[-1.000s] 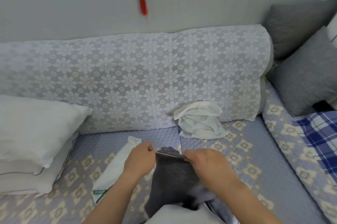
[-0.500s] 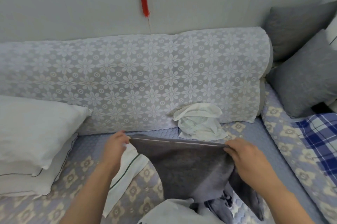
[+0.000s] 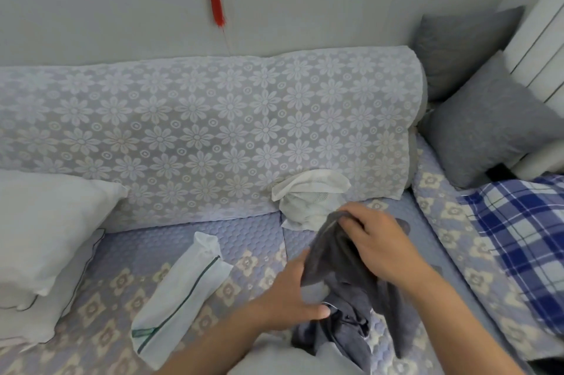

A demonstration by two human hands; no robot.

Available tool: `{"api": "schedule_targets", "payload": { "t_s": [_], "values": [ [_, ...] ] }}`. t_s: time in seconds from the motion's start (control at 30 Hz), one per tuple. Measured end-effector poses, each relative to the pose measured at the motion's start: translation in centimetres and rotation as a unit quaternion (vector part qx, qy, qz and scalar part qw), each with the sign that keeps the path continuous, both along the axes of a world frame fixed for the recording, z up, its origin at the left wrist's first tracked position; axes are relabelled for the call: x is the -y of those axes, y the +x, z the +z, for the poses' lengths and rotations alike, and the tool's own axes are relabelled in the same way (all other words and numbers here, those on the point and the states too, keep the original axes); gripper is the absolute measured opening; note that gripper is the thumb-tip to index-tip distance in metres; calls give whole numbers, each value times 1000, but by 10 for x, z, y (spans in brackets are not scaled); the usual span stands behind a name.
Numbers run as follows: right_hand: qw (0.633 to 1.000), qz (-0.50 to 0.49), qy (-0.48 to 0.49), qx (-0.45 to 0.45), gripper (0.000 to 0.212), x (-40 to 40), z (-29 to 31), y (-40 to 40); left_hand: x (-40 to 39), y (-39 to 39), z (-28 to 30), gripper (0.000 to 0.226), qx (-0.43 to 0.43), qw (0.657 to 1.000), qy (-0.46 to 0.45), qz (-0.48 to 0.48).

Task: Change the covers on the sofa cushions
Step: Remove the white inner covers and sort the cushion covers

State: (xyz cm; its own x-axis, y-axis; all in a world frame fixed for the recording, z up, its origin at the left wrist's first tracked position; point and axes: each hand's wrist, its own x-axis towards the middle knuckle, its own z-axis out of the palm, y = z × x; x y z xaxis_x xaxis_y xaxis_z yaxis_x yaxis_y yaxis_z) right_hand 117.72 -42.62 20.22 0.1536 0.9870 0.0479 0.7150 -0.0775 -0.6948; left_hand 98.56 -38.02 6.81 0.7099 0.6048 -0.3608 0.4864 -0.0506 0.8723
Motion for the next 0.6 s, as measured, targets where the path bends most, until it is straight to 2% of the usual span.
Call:
{"api": "schedule_targets", "payload": {
  "t_s": [0.1, 0.13, 0.17, 0.23, 0.27, 0.3, 0.37, 0.43, 0.47, 0.5, 0.53, 0.6],
  "values": [
    [999, 21, 27, 22, 15, -3, 19, 9, -1, 3, -5, 40, 24, 989, 124, 79],
    [999, 24, 29, 20, 14, -2, 23, 16, -10, -5, -7, 23, 2, 980, 159, 118],
    [999, 20, 36, 35, 13, 0, 23, 26, -21, -13, -9, 14, -34, 969, 193, 147],
    [992, -1, 33, 122, 7, 4, 12, 51, -51, -36, -5, 15, -76, 947, 254, 183],
    [983, -7, 2, 184, 4, 7, -1, 65, -67, -46, 2, 15, -82, 937, 292, 174],
    [968, -9, -57, 245, 2, 11, -17, 75, -84, -53, 13, 15, -100, 924, 341, 141],
    [930, -14, -183, 319, 10, 18, -54, 85, -114, -59, 48, 20, -212, 885, 415, 26],
    [907, -65, -231, 346, 15, 17, -72, 93, -136, -51, 89, 27, -306, 849, 428, -45],
    [900, -113, -226, 355, 16, 12, -72, 98, -143, -47, 107, 28, -319, 836, 444, -41],
    [901, -171, -189, 352, 19, 5, -66, 102, -150, -46, 126, 28, -307, 822, 479, -8],
    [908, -220, -122, 335, 21, -3, -58, 110, -156, -48, 140, 29, -254, 796, 546, 53],
    [905, -296, 83, 295, 25, -6, -39, 114, -155, -56, 153, 26, -94, 714, 671, 180]
  ]
}}
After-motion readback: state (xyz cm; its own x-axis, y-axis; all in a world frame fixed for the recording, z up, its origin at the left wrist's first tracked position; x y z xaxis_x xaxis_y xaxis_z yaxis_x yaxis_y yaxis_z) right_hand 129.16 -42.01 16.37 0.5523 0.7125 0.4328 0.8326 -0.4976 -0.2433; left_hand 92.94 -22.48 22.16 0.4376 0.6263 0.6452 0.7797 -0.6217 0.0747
